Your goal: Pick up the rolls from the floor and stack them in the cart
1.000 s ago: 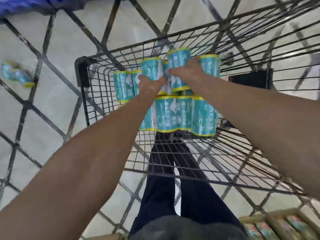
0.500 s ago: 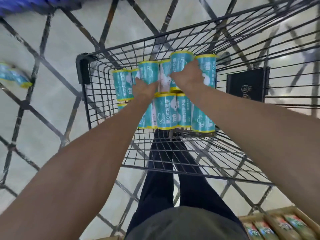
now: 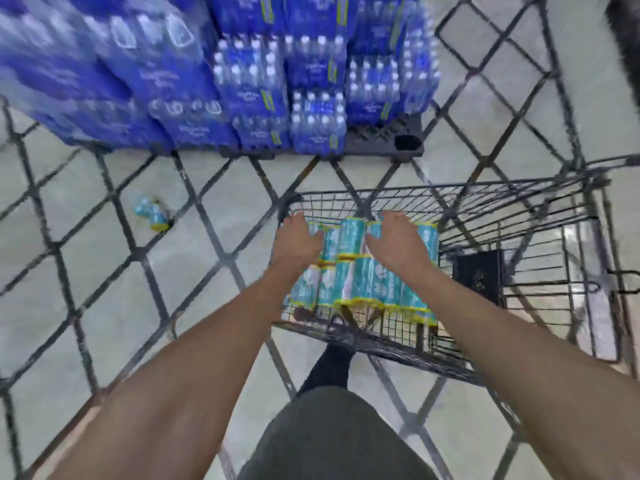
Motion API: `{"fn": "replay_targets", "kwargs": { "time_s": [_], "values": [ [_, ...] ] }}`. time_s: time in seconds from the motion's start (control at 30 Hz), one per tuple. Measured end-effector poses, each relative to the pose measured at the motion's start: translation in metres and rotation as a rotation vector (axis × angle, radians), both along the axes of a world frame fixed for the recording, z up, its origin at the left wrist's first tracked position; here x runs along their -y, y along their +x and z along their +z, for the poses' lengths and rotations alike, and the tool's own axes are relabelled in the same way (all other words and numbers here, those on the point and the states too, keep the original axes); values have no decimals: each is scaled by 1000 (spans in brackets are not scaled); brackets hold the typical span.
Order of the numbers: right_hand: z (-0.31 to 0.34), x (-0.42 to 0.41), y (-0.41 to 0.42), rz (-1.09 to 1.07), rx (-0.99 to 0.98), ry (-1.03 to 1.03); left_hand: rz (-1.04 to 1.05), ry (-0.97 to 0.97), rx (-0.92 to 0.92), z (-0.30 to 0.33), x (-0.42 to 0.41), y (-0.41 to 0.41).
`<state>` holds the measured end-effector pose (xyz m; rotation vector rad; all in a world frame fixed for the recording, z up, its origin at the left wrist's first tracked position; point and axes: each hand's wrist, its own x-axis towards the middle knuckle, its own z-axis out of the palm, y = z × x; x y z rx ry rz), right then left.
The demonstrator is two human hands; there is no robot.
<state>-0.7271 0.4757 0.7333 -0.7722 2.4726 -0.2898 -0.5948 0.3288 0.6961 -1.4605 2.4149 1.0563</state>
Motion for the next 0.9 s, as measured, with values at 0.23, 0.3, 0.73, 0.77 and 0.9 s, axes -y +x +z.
{"fn": "replay_targets", "kwargs": {
  "time_s": [0.23, 0.3, 0.73, 0.77, 0.9],
  "values": [
    [79, -1, 109, 326, -224, 36, -40, -251, 77, 88, -16, 133],
    [97, 7, 142, 386, -236, 0, -28, -314, 130, 106, -13, 177],
    [118, 159, 344, 679, -291, -96, 116, -426, 224, 147, 82, 403],
    [114, 179, 362, 700, -300, -100, 130, -435, 235, 145, 100, 425],
    [96, 245, 423, 731, -263, -108, 179, -449, 266, 139, 164, 499]
  ]
}}
